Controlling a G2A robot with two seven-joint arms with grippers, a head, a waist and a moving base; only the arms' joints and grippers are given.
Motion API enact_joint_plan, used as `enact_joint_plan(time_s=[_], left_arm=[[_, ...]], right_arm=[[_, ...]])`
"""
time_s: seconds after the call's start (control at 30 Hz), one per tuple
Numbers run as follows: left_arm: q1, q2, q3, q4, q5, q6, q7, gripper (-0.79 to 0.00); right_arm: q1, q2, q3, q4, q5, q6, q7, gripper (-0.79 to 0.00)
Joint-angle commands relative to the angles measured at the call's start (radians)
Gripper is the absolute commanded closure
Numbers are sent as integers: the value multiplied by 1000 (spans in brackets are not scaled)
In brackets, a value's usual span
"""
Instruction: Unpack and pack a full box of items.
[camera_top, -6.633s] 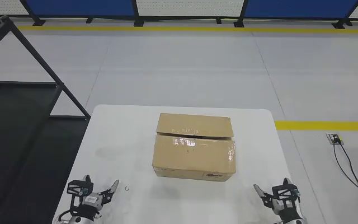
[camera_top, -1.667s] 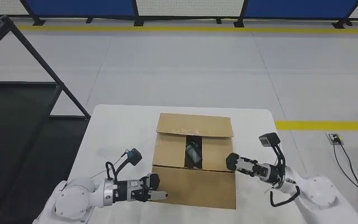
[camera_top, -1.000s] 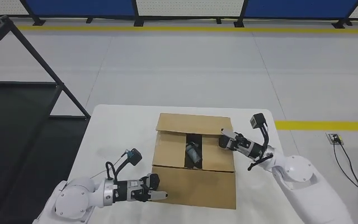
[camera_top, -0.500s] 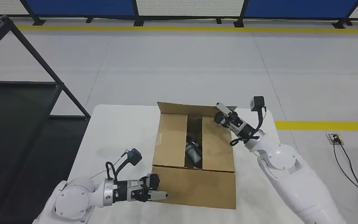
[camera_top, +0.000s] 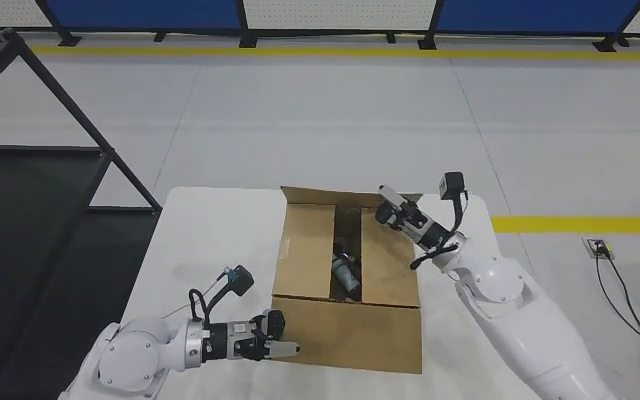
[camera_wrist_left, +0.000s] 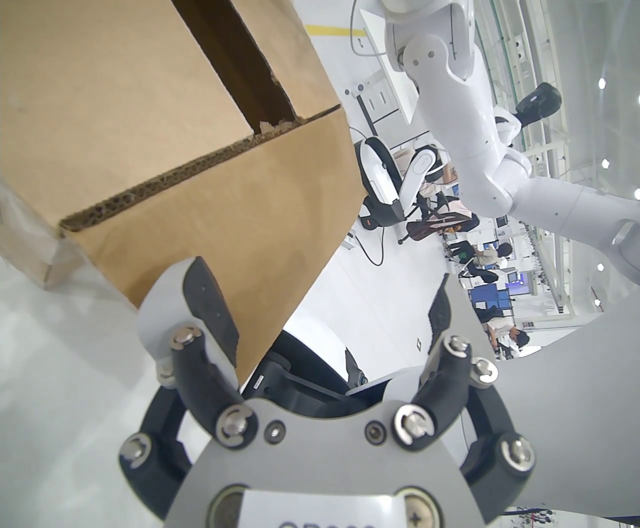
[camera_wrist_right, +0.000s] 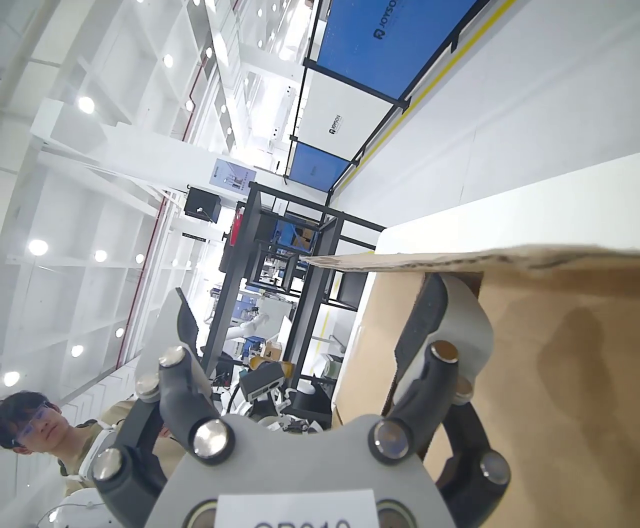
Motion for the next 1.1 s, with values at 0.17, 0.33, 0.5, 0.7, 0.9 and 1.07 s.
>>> enact_joint_plan(time_s=[0.17, 0.33, 0.5, 0.7, 0.9, 1.07], left_arm=[[18, 6, 8, -37, 28, 11, 25, -785], [26, 11, 8, -51, 27, 13, 38, -785], [37, 16, 3, -51, 21, 10, 56, -785], [39, 21, 8, -47, 21, 8, 64, -785], [39, 26, 17, -47, 20, 5, 66, -785], [39, 30, 22, -50, 23, 4, 67, -785]], right_arm=[[171, -70, -101, 176, 1, 64, -96, -785], [254, -122, -170, 304, -20, 94, -148, -785], [307, -167, -218, 424, -27, 111, -155, -785], [342, -211, -252, 540, -42, 117, -148, -785], [363, -242, -254, 626, -40, 99, -133, -785], [376, -262, -253, 668, -44, 102, -112, -785]])
